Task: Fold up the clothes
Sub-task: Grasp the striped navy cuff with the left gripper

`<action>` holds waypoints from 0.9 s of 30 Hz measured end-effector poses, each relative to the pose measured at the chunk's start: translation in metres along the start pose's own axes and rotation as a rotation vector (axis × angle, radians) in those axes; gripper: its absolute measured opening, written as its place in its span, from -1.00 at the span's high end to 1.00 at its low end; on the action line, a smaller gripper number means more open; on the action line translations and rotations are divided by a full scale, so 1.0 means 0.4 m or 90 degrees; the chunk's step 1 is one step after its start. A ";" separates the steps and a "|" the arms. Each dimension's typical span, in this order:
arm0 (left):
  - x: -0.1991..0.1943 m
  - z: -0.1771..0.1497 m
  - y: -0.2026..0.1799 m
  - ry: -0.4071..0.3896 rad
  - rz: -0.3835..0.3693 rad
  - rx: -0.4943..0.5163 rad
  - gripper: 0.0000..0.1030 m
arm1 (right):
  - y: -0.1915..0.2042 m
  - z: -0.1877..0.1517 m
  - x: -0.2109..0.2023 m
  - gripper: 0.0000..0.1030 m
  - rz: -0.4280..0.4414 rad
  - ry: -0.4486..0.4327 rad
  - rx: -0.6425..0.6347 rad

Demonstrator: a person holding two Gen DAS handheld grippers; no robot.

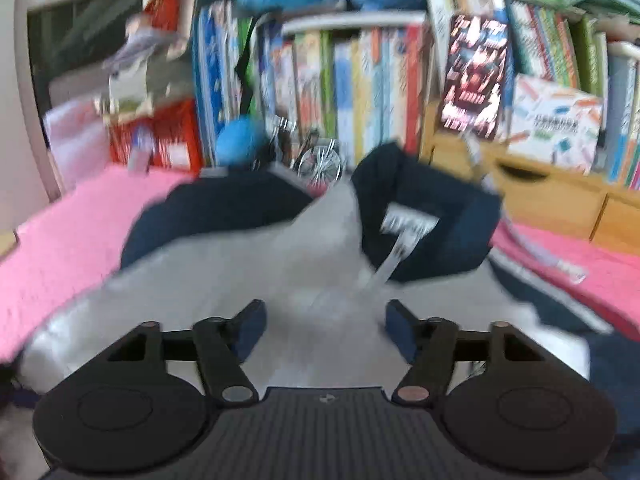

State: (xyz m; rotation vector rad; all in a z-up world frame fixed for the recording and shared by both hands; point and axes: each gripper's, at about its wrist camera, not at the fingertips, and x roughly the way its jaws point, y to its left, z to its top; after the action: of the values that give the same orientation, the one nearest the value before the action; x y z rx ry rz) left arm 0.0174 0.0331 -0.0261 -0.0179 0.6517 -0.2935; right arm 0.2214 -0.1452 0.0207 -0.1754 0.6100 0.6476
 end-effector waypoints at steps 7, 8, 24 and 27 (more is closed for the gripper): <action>-0.006 0.004 0.008 -0.008 -0.013 -0.022 -1.00 | -0.020 -0.064 0.062 -1.00 -0.012 0.027 0.004; -0.007 0.004 0.009 -0.009 -0.015 -0.024 -1.00 | -0.018 -0.068 0.066 -1.00 -0.014 0.032 0.002; -0.024 0.027 0.032 -0.026 -0.034 -0.102 -1.00 | -0.016 -0.084 0.073 -1.00 -0.016 0.043 -0.001; -0.084 0.057 0.104 -0.104 -0.047 -0.182 -1.00 | -0.016 -0.084 0.073 -1.00 -0.015 0.043 -0.001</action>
State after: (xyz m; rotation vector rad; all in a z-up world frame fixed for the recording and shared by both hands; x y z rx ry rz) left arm 0.0167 0.0804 0.0074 -0.3371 0.5276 -0.2650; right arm 0.2278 -0.1465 -0.0239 -0.2062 0.6719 0.6205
